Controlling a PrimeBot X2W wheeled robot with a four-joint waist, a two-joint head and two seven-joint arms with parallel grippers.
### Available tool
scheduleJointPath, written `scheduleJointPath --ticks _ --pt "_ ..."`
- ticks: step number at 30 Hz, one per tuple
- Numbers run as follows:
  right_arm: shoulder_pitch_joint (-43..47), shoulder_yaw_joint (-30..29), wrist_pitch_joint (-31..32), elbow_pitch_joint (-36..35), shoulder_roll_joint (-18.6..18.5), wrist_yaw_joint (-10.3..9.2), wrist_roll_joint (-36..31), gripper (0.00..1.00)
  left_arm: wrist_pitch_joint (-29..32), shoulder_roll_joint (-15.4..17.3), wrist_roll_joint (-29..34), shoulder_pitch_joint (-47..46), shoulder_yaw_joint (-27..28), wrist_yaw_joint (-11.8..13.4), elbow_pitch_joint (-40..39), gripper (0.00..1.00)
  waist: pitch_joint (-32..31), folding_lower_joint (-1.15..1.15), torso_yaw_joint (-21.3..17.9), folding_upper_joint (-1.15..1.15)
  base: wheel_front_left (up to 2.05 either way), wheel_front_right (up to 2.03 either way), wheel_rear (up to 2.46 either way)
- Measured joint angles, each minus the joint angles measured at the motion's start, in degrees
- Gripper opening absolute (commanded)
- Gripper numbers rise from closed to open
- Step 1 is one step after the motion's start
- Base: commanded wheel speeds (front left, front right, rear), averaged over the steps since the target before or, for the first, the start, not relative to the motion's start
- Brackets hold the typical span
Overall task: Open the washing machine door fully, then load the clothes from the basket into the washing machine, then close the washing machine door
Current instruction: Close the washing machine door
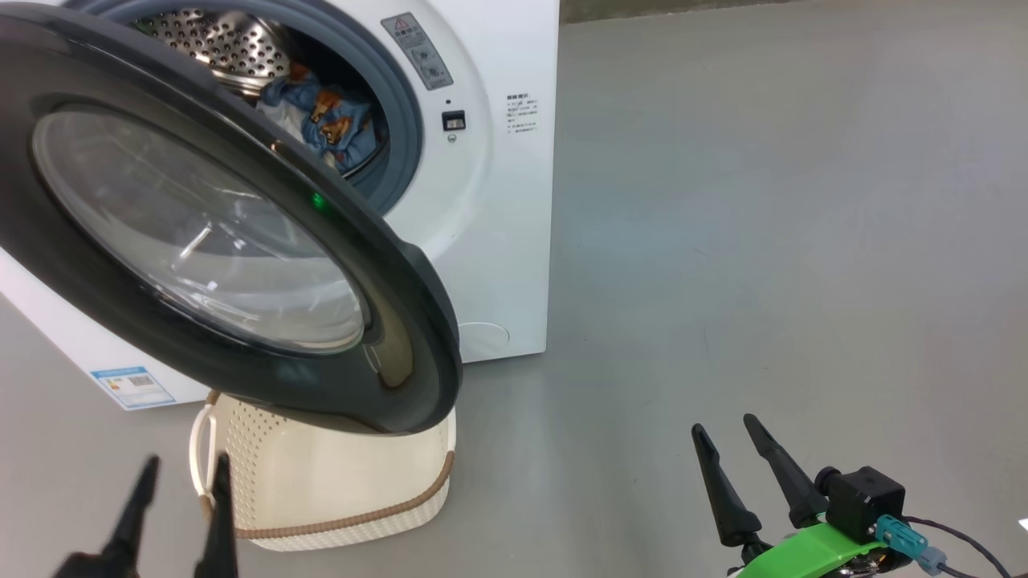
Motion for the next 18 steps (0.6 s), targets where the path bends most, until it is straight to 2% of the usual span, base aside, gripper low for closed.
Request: scheduleJointPath --ticks 4,18 --pt "0.0 0.0 0.0 0.0 0.0 0.0 0.0 1.0 0.0 -0.5 0.8 0.5 0.2 0.0 2.5 1.0 -0.2 0.0 0.0 0.0 0.0 0.0 0.0" --pt "0.0 -0.2 0.0 0.0 0.0 0.0 -0.1 1.0 0.0 -2.0 0.5 0.6 1.0 0.0 3.4 1.0 -0.1 0.0 -0.2 0.0 0.0 0.0 0.0"
